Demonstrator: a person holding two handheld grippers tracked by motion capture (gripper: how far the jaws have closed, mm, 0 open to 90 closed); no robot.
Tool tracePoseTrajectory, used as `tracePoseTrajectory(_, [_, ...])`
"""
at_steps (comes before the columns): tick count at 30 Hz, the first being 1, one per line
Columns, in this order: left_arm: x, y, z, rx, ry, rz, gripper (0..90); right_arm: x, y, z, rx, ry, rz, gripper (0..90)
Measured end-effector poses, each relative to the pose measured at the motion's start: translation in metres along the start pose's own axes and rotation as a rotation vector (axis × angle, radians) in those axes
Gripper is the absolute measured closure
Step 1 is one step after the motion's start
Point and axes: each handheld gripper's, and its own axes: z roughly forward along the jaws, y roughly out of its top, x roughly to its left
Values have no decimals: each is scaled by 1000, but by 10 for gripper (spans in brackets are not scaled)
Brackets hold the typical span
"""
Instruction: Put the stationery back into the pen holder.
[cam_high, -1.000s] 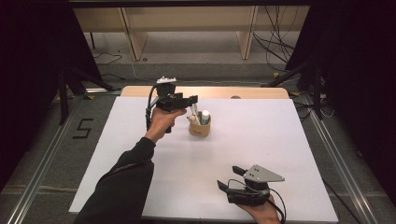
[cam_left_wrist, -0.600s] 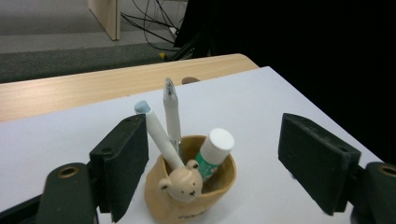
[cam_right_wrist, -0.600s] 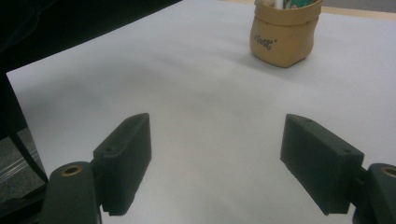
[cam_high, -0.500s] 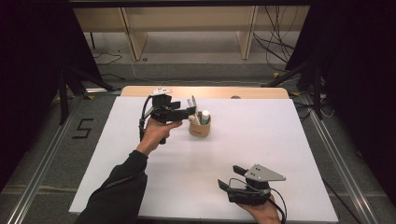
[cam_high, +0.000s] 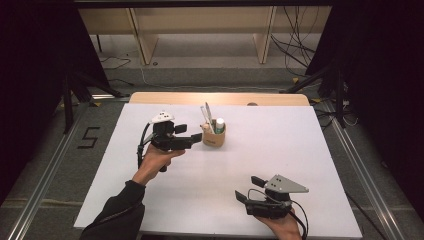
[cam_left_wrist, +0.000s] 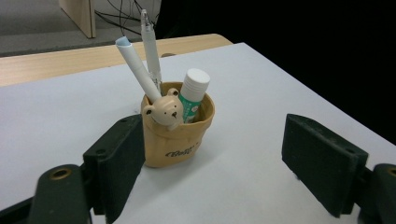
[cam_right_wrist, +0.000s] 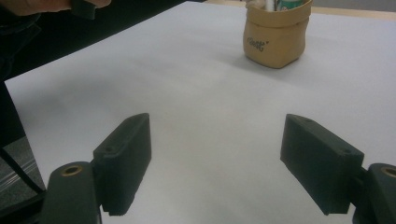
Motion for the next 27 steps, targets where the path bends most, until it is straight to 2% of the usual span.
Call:
tracePoseTrajectory(4, [1,-7,-8,-21,-15,-3,204,-1,0,-1,-8,-3,1,253])
tracePoseTrajectory(21, [-7,-33,-19,-12,-54,56,170,0,0,-1,-14,6,-2,249])
tracePoseTrajectory(27, [-11,-42,-26,-24,-43,77,168,0,0,-1,-17,7,-1,249])
